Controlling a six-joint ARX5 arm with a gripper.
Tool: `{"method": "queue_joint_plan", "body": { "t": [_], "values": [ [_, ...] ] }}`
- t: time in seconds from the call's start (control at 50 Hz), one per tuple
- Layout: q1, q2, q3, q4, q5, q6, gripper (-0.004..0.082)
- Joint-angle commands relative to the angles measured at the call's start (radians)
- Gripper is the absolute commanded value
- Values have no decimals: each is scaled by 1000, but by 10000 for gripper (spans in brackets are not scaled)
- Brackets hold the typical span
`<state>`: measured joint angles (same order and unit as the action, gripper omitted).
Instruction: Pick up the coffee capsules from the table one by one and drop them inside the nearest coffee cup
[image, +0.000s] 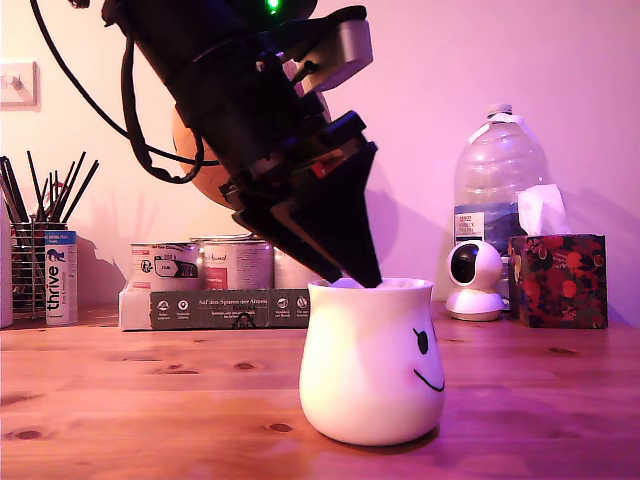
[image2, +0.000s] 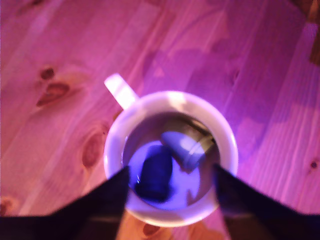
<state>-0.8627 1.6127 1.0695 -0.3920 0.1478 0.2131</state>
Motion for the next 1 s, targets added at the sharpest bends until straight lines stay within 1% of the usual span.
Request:
{"method": "queue_joint_plan", "body": {
  "t": [0.0, 0.18, 0.22, 0.26, 0.32, 0.36, 0.5, 0.52, 0.54, 0.56, 0.64, 0.66, 0.68, 0.86, 0.88, 0.92, 0.94, 0.98],
  "values": [
    [-4, 23, 13, 7, -1, 5, 659],
    [-4, 23, 13, 4, -2, 5, 649],
    [-4, 23, 13, 3, -2, 5, 623],
    [-4, 22, 13, 3, -1, 5, 579],
    [-4, 20, 13, 2, 0, 5, 490],
    [-3, 14, 13, 0, 0, 5, 409],
    [-2, -9, 13, 2, 1, 5, 26],
    [-1, -12, 13, 2, 1, 5, -15],
    [-1, -14, 13, 2, 1, 5, -30],
    [-1, -18, 13, 2, 1, 5, -18],
    [0, -30, 9, 0, 1, 5, -19],
    [1, -33, 8, 0, 1, -19, -19],
    [3, -38, 6, 0, 2, -23, -19],
    [33, -130, -64, 48, 9, -23, -19],
    [37, -143, -73, 49, 10, -42, -19],
    [49, -170, -91, 56, 14, -42, -19],
    [56, -184, -100, 60, 18, -53, -19],
    [71, -215, -120, 70, 23, -53, -19]
  ]
}}
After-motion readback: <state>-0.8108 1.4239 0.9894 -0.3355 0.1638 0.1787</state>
